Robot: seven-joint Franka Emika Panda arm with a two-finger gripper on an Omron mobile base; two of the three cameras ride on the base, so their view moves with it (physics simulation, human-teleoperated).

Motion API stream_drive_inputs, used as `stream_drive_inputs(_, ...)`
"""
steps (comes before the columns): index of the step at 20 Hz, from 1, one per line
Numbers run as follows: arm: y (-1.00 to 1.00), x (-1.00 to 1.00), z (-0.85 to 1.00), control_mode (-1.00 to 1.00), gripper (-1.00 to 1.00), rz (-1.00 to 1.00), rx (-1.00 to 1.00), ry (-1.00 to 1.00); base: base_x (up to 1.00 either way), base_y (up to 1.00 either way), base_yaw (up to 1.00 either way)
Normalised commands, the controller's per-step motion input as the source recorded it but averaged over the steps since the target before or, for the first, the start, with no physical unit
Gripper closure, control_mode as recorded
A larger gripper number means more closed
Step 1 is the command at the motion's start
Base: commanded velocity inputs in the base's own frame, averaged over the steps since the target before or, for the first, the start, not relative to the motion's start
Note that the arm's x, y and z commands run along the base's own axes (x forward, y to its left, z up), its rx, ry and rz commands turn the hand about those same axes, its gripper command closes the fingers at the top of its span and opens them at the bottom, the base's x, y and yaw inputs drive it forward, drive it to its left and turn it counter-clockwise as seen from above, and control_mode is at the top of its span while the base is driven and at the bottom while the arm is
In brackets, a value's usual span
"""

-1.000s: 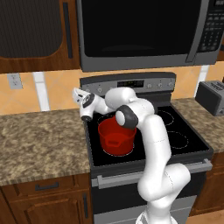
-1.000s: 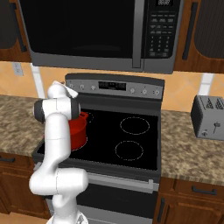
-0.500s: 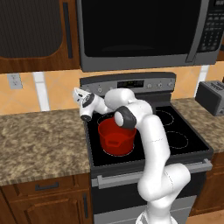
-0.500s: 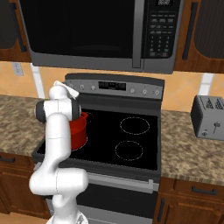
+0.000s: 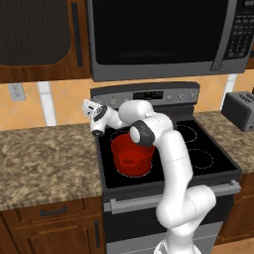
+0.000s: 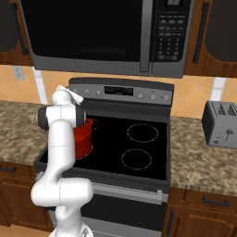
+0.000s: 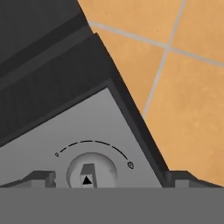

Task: Turn off the front left burner of the stove.

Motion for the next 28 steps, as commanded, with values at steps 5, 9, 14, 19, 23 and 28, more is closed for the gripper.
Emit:
stream_drive_inputs(5, -0.11, 0.16, 0.0, -1.0, 1.0, 0.05, 0.02, -0.08, 0.0, 0.0, 0.0)
stream_drive_inputs(9, -0.27, -0.17, 0.0, -1.0, 1.0, 0.08, 0.0, -0.24, 0.0, 0.0, 0.0)
stream_drive_inputs(14, -0.2, 0.06, 0.03, -1.0, 1.0, 0.07, 0.04, -0.12, 0.0, 0.0, 0.0)
stream_drive_inputs(19, -0.23, 0.38, 0.17, -1.0, 1.0, 0.01, 0.17, 0.0, 0.0, 0.0, 0.0)
stream_drive_inputs(23, -0.14, -0.01, 0.01, -1.0, 1.0, 0.04, 0.12, -0.03, 0.0, 0.0, 0.0)
stream_drive_inputs(28, -0.14, 0.02, 0.16, -1.0, 1.0, 0.0, 0.27, -0.07, 0.0, 0.0, 0.0)
